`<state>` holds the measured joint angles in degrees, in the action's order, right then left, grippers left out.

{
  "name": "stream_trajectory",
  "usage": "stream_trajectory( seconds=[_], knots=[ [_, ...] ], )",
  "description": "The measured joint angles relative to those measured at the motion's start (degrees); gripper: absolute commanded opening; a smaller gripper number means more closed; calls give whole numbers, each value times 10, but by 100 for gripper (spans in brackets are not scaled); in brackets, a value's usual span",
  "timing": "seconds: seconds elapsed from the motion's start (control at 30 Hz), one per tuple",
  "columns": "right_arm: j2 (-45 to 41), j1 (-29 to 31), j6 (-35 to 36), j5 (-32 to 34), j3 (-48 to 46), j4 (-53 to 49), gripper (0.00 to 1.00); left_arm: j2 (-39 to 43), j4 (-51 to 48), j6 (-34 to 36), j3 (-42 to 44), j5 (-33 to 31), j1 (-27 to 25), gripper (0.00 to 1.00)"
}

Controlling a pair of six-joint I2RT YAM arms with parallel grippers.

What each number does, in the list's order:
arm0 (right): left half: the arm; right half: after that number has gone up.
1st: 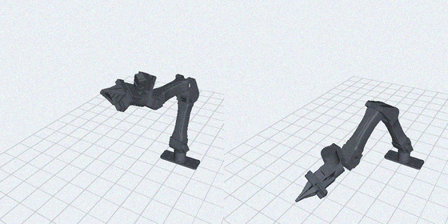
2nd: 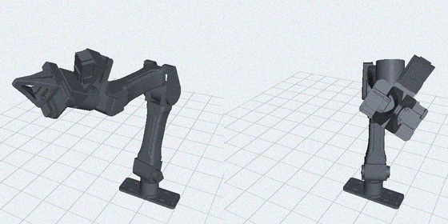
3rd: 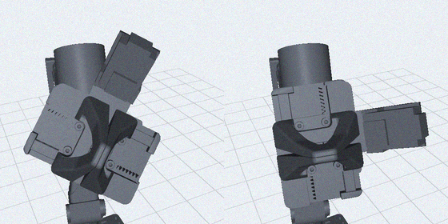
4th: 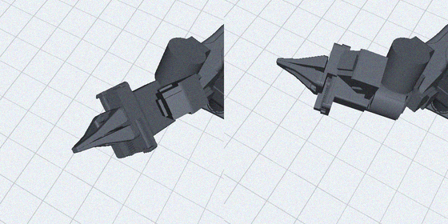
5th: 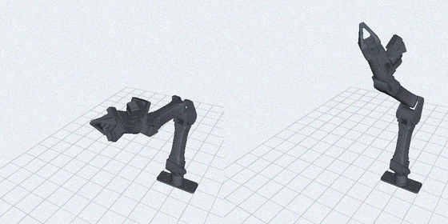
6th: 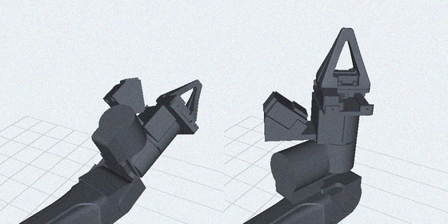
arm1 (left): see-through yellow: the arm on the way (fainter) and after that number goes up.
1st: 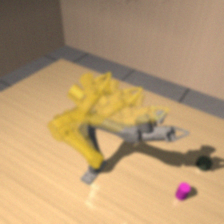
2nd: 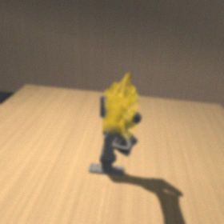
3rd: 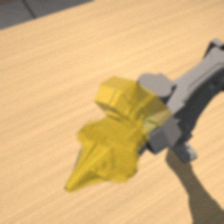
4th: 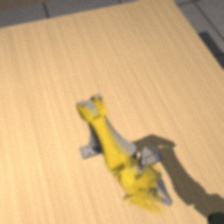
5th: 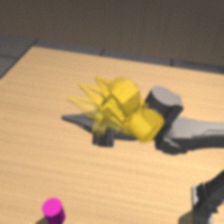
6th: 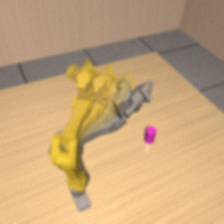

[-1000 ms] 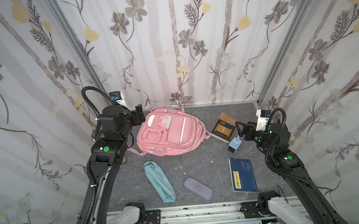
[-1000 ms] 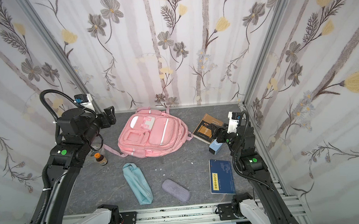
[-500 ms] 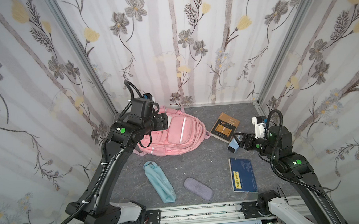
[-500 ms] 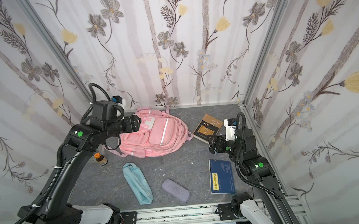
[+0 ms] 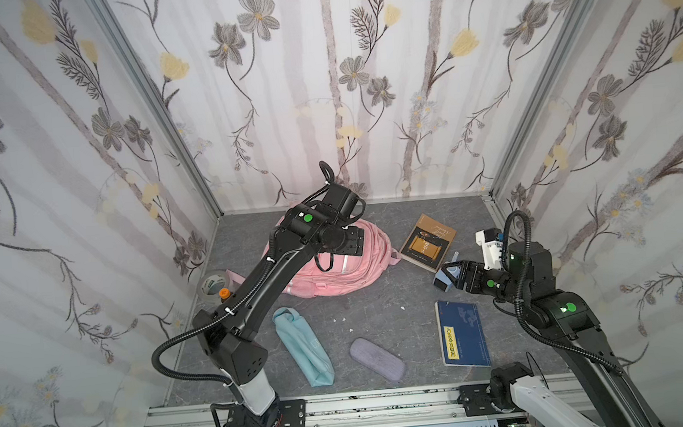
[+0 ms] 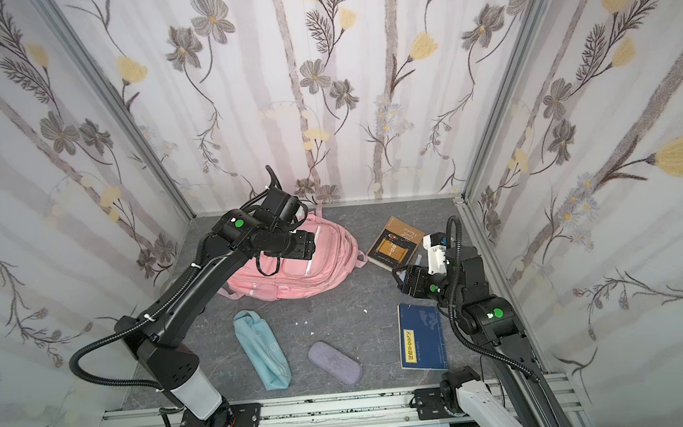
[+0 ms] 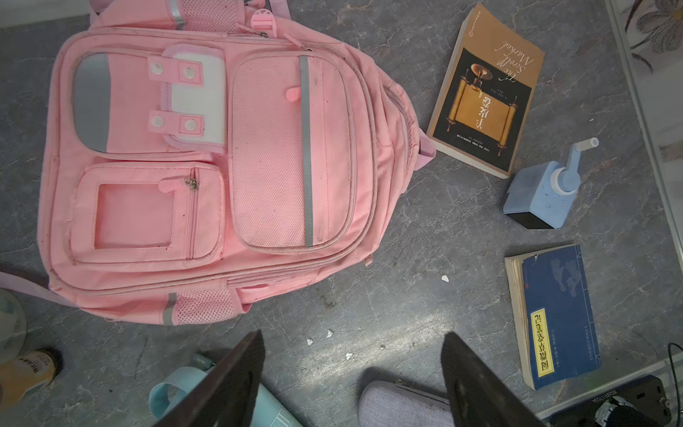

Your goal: Pack the student bag

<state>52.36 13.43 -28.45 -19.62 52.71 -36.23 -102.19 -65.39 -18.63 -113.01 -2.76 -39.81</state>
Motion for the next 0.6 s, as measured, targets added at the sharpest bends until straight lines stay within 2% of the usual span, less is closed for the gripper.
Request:
stream_trajectory(
  seconds=[0.27, 0.6],
  knots=[
    [-4, 0, -11, 0, -11, 1, 72, -97, 2, -3, -63, 11, -3, 73],
    [17, 0, -15, -5, -7, 3, 71, -182, 24, -11, -92, 7, -3, 70]
  ],
)
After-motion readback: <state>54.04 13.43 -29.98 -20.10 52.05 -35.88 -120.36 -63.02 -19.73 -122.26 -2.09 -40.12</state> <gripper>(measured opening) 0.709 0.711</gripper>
